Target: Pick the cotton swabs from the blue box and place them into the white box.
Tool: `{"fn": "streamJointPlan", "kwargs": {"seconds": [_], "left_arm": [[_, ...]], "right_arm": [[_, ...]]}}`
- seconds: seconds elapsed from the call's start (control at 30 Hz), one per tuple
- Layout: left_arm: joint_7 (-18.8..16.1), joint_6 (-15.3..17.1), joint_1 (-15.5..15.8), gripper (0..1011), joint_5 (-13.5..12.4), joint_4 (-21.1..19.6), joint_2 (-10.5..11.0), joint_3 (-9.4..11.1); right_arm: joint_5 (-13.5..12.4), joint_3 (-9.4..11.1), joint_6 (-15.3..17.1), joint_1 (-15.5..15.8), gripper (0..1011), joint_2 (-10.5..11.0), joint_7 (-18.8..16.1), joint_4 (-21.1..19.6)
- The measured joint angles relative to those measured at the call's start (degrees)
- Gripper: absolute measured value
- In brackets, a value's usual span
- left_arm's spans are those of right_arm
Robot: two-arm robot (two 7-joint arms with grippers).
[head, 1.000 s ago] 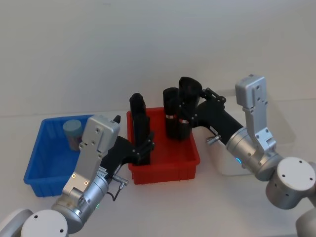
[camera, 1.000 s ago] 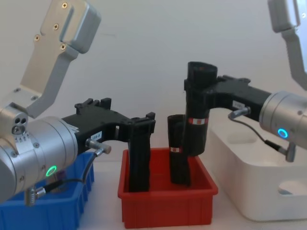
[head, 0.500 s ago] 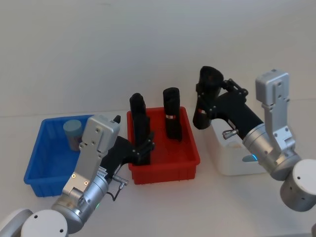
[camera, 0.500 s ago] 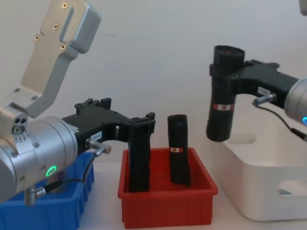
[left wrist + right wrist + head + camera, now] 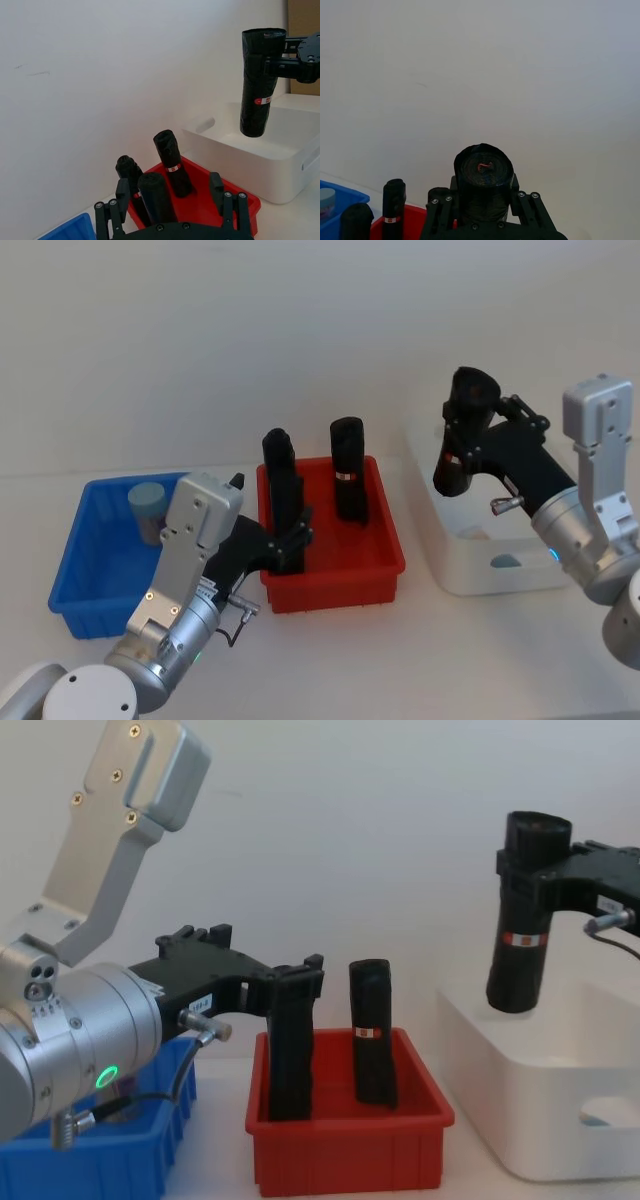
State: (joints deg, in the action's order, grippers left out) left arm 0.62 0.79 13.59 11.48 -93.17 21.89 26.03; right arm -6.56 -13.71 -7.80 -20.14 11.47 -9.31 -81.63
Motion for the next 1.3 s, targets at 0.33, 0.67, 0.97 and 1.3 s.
{"fn": "streamJointPlan", "kwargs": {"seconds": [0.33,0.67,0.97,1.3], "left_arm": [[0.00,0.00,0.00,1004,0.00,0.00,0.00,0.00],[0.00,0.00,0.00,1004,0.00,0.00,0.00,0.00],[0.00,0.00,0.00,1004,0.00,0.00,0.00,0.00],[0.00,0.00,0.00,1004,0.00,0.00,0.00,0.00]], "right_arm": [[-1.33,0.87,1.78,-0.07,529,0.62,-0.36,1.56],[-2.39,0.83,3.24,-1.49,529,0.09,-2.27,5.69],[-3.43,0.66,4.01,-2.79,659,-0.52,-3.85,9.12],[-4.22,0.61,4.04,-3.39,942,-0.81,-4.77,10.58]]}}
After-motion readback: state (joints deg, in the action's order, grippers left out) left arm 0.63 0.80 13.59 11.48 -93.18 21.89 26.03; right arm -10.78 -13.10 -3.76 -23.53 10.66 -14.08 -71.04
